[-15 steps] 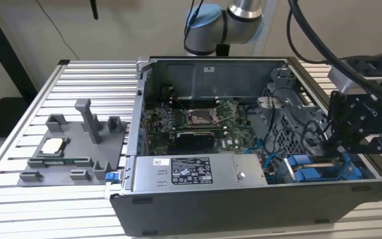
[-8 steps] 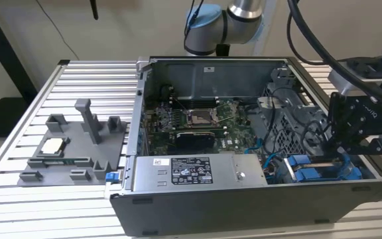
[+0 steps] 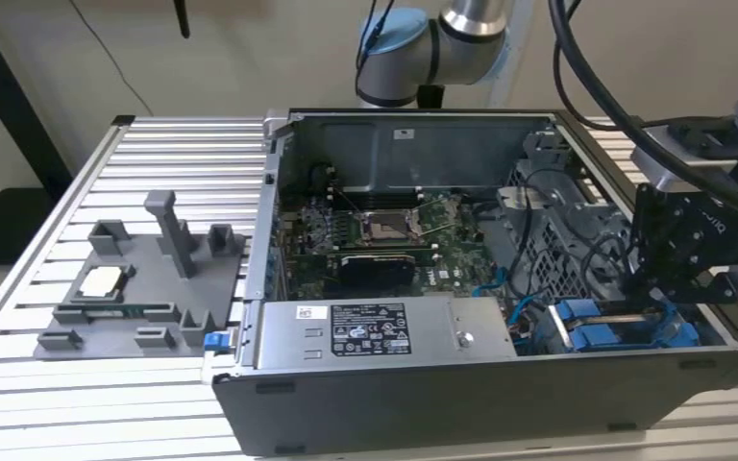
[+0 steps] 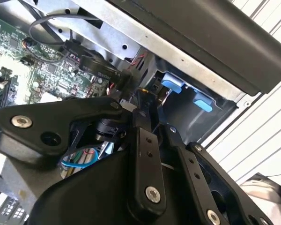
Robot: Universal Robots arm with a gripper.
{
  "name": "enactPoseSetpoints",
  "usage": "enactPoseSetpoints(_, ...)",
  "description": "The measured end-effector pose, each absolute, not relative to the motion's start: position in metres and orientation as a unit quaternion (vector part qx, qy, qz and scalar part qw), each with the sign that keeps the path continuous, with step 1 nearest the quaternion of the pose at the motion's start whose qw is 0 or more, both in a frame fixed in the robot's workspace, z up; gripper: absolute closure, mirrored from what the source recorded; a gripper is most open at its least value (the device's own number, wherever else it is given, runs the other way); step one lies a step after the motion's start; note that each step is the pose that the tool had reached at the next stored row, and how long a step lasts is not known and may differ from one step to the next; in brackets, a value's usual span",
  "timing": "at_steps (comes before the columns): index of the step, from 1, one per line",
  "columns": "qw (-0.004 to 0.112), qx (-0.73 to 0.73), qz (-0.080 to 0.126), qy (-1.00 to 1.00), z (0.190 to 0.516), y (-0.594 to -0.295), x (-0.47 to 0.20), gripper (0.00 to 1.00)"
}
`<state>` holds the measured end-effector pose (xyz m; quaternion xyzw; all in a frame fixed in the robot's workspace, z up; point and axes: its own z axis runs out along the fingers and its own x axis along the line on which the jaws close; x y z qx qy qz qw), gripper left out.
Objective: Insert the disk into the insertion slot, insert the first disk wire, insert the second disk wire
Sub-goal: 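Insert the first disk wire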
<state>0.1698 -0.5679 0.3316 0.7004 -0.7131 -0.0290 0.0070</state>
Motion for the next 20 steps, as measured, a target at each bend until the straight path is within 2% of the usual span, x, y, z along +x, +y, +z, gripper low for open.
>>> enactPoseSetpoints(8, 0.008, 0.7, -0.028, -0.713, 0.331, -0.568, 0.17, 0.8)
enactPoseSetpoints(10, 0.008, 0.7, -0.028, -0.713, 0.337, -0.568, 0.17, 0.67)
enactPoseSetpoints(20, 0.008, 0.7, -0.028, -0.713, 0.381, -0.568, 0.17, 0.67)
